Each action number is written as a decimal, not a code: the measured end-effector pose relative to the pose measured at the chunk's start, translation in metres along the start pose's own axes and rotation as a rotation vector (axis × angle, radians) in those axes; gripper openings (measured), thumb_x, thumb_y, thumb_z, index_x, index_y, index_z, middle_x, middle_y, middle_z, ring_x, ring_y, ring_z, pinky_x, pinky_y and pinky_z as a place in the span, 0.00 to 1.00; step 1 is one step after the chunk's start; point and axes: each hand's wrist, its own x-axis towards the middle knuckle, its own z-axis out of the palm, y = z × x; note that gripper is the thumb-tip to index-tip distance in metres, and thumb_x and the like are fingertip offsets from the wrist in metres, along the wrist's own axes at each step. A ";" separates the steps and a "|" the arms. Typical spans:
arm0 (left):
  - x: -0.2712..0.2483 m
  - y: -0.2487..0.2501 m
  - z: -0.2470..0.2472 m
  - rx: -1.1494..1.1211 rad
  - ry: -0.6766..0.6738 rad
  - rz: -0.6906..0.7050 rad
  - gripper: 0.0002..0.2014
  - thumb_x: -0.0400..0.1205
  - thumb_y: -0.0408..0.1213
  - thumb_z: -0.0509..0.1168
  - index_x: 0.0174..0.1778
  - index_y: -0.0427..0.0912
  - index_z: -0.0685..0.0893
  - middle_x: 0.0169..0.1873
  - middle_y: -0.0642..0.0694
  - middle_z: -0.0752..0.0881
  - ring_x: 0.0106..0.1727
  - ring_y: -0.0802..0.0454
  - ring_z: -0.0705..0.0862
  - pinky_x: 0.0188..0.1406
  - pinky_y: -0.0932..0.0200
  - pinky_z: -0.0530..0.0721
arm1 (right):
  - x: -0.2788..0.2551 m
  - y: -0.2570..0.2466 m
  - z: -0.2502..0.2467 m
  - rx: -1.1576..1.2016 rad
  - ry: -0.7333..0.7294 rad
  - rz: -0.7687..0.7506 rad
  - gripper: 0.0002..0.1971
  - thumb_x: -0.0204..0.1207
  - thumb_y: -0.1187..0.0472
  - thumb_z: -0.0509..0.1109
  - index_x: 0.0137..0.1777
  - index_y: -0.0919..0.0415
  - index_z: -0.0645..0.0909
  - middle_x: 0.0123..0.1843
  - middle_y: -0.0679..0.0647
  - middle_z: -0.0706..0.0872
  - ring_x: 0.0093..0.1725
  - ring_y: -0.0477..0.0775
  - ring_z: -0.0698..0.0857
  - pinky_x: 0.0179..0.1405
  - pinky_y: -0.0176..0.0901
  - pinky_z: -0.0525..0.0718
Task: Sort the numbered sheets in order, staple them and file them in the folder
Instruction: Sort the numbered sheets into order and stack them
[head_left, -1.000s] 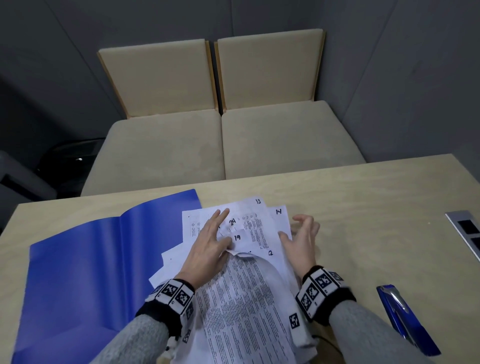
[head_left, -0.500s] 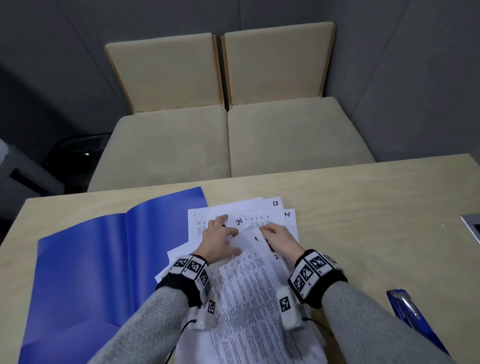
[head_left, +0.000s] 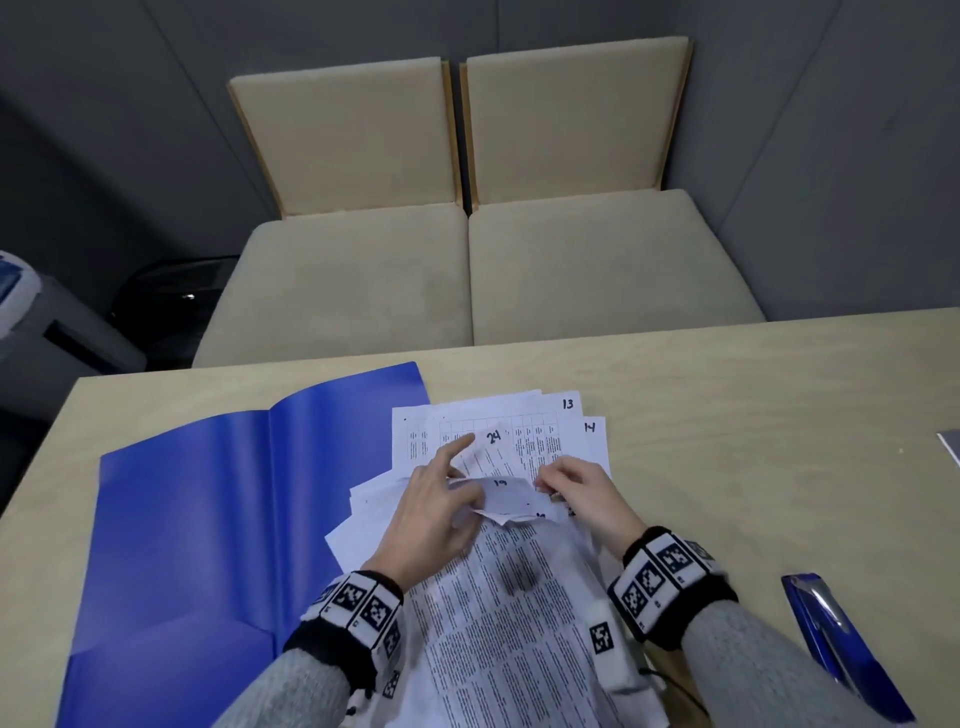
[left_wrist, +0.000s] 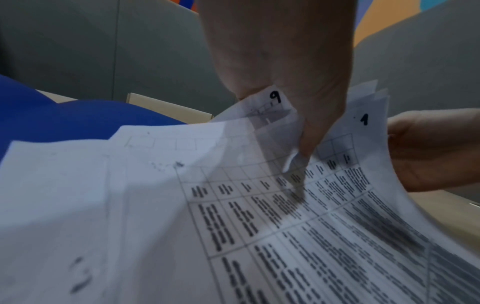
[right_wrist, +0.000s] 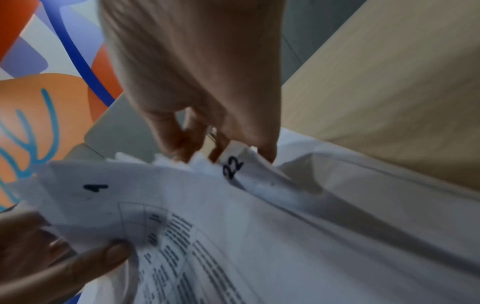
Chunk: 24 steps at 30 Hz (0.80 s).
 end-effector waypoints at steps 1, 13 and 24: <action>-0.002 0.001 0.000 0.011 0.001 0.017 0.03 0.73 0.37 0.62 0.39 0.49 0.79 0.69 0.44 0.74 0.58 0.53 0.77 0.53 0.55 0.75 | 0.002 -0.002 0.001 -0.034 0.020 0.017 0.02 0.79 0.64 0.67 0.47 0.61 0.81 0.38 0.54 0.84 0.38 0.47 0.81 0.38 0.32 0.78; -0.022 0.010 -0.008 0.028 0.054 0.144 0.05 0.73 0.35 0.59 0.40 0.49 0.71 0.43 0.53 0.79 0.55 0.50 0.71 0.55 0.64 0.69 | 0.000 0.001 -0.027 -0.345 -0.067 0.082 0.11 0.72 0.74 0.66 0.43 0.57 0.83 0.34 0.52 0.81 0.21 0.41 0.76 0.16 0.32 0.70; -0.027 0.008 -0.011 0.019 0.089 0.192 0.07 0.70 0.31 0.59 0.40 0.47 0.71 0.45 0.49 0.79 0.56 0.46 0.73 0.66 0.57 0.69 | -0.006 0.005 -0.027 -0.272 0.042 -0.087 0.14 0.72 0.72 0.70 0.42 0.48 0.85 0.52 0.52 0.79 0.43 0.48 0.81 0.38 0.30 0.77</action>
